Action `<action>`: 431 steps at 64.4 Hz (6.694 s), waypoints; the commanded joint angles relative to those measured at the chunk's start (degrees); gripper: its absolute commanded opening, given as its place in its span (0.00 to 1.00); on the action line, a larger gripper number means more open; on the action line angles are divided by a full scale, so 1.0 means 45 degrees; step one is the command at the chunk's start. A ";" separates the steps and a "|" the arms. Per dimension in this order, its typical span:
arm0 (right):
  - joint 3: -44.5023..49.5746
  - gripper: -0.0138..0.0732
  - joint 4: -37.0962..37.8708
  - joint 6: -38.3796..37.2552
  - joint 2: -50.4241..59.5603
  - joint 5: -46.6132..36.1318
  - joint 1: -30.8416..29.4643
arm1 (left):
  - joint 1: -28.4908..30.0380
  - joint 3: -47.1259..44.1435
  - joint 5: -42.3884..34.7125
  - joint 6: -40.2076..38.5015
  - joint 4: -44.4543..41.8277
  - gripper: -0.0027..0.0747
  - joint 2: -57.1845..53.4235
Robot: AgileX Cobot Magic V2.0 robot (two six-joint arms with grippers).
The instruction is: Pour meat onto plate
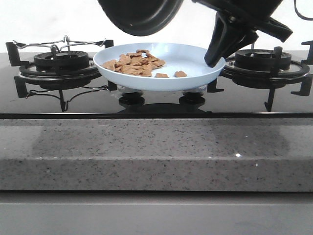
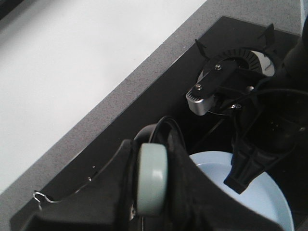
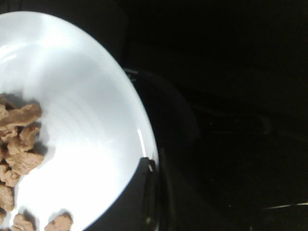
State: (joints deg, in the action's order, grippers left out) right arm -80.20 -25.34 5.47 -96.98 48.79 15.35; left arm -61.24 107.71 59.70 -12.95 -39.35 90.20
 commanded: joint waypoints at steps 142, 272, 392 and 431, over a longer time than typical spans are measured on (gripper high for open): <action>-0.0324 0.09 -0.0119 0.0134 0.0485 -0.0303 0.0022 | 1.8205 -0.2725 -0.0658 0.7635 2.6779 0.01 0.3900; -0.0324 0.09 -0.0119 0.0134 0.0485 -0.0303 0.0022 | 1.8205 -0.2702 0.1535 0.7475 2.4321 0.80 0.3858; -0.0324 0.09 -0.0119 0.0134 0.0485 -0.0303 0.0022 | 1.3689 -0.3738 -0.2003 0.7807 1.7143 0.01 -0.2273; -0.0324 0.09 -0.0119 0.0134 0.0485 -0.0303 0.0022 | 1.1567 -1.2840 -0.9163 0.7780 1.3506 0.01 -0.9441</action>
State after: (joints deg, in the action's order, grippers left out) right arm -80.20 -25.34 5.47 -96.98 48.86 15.35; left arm -8.73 52.55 26.47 22.14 21.56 51.78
